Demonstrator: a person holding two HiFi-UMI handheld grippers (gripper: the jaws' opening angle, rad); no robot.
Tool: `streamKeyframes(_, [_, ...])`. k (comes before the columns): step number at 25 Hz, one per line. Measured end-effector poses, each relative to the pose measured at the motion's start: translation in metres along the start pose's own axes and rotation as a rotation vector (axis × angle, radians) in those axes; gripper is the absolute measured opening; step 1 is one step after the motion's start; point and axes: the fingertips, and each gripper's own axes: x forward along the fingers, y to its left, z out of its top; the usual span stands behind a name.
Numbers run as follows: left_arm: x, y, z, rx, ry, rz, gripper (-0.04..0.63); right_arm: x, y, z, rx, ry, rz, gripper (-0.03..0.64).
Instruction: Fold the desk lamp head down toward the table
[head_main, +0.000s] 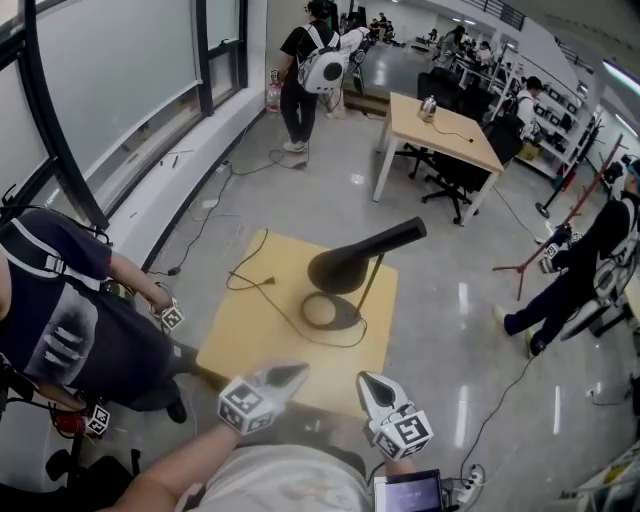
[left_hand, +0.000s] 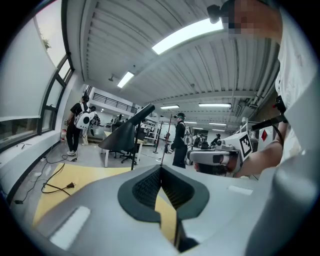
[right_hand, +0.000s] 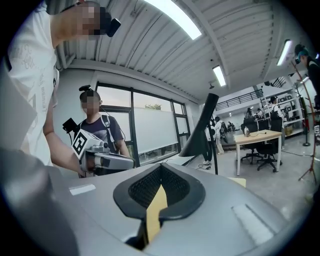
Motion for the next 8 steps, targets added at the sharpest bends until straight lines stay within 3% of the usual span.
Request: streamKeyframes(8, [-0.024,-0.01,0.006,0.008,-0.019,-0.049,0.002,-0.013,0.03,0.012,-0.033,-0.017,-0.046,0.012])
